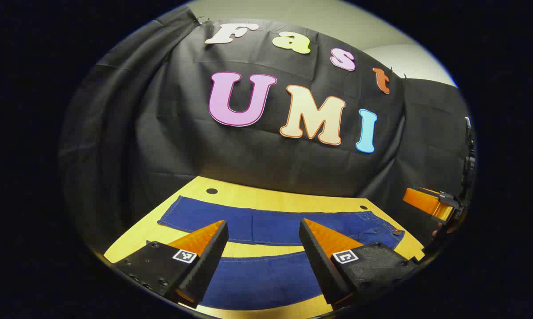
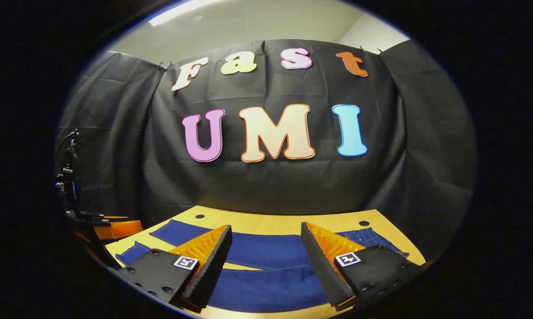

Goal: Grasp the waist and the cuffs of the jeans and fold them to make the two legs overlap; first hold the waist and fold one-third of the jeans toward the cuffs, then hold the cuffs and fold the remaining one-third in the same direction to finish folding.

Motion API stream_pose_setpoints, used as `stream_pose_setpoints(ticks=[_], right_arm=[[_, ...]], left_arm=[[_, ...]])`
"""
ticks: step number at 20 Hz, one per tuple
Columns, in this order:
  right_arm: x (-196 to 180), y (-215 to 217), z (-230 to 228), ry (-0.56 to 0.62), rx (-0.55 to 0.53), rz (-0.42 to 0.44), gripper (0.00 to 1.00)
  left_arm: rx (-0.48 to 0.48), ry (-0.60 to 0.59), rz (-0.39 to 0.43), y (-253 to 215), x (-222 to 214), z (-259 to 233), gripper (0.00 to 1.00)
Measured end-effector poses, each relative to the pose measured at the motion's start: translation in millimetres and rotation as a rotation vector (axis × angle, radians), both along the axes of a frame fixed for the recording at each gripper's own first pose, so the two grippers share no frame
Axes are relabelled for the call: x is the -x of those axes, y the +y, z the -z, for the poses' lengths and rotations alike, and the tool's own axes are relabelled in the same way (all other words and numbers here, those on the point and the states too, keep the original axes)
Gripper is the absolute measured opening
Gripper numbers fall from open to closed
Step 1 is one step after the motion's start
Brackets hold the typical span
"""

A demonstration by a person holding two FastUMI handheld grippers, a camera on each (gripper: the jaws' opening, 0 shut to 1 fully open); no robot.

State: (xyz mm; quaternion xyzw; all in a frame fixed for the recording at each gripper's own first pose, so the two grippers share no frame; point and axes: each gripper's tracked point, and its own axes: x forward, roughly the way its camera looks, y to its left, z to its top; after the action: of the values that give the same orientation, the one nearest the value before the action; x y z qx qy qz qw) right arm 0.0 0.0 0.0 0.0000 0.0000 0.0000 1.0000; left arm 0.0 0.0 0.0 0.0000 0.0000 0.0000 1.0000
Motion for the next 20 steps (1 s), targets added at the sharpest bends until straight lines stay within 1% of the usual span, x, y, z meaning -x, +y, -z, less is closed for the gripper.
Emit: stream_pose_setpoints(ticks=[4,6,10,12,13,14,16,18,20], right_arm=[[-1,8,5,0.015,-0.001,-0.012,0.96],[-2,10,6,0.019,-0.007,-0.017,0.97],[-3,15,14,0.038,-0.001,-0.02,0.96],[-3,19,17,0.044,0.009,-0.024,0.96],[-2,21,20,0.049,0.015,-0.026,0.96],[-3,22,22,0.058,0.021,-0.03,0.95],[-2,26,27,0.071,0.031,-0.044,0.96],[1,28,35,0.092,0.032,-0.054,0.97],[4,26,47,0.131,0.024,-0.055,0.96]], left_arm=[[-0.01,0.013,-0.006,5,4,4,0.95],[-0.014,0.016,-0.008,7,6,4,0.95],[-0.049,0.023,-0.027,21,9,5,0.95],[-0.052,0.028,-0.027,25,10,7,0.93],[-0.055,0.036,-0.028,29,10,9,0.95],[-0.06,0.046,-0.023,33,11,14,0.93],[-0.084,0.076,0.007,40,13,25,0.95],[-0.123,0.148,0.029,54,18,47,0.95],[-0.156,0.215,0.07,63,26,65,0.95]])
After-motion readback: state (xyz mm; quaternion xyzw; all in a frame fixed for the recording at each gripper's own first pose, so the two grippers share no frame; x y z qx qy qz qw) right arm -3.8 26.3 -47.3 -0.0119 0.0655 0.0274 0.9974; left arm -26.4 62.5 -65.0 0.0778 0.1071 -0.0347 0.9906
